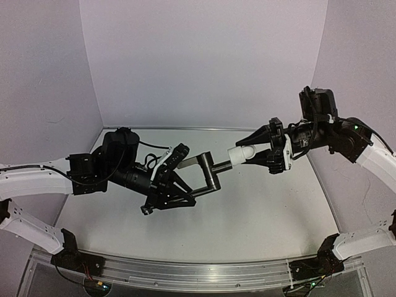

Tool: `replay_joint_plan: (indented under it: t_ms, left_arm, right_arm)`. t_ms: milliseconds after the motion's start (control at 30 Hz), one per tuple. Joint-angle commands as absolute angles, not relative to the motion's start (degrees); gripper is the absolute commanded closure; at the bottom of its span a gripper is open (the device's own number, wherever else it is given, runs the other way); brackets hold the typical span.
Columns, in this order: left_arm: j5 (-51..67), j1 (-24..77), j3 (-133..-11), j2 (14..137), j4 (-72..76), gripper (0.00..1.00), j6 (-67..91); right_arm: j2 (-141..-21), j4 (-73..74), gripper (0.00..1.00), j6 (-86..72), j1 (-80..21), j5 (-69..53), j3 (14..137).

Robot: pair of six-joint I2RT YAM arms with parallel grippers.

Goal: Install the water faucets

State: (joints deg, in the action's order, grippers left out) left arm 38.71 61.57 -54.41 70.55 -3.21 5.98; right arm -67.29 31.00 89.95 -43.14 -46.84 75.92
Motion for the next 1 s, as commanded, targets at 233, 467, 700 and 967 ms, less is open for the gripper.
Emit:
replay_joint_plan:
  t_ms: [233, 467, 700, 967]
  left_arm:
    - [39.8, 61.8, -58.5, 69.3, 4.4, 1.00, 5.4]
    - [40.0, 61.9, -58.7, 70.2, 4.5, 1.00, 5.6]
    - [41.3, 62.0, -59.9, 71.9, 4.5, 1.00, 5.6]
    - [40.7, 61.9, -60.2, 71.9, 4.1, 1.00, 5.2]
  right_arm:
    - [-64.7, 28.2, 1.00, 95.7, -44.4, -50.3, 72.9]
    - [-64.4, 27.8, 1.00, 96.6, -44.5, -50.8, 72.0]
    - [-64.2, 23.4, 1.00, 95.8, -44.8, -51.5, 70.4]
    - [-64.5, 19.5, 1.00, 91.5, -45.4, -50.3, 69.5]
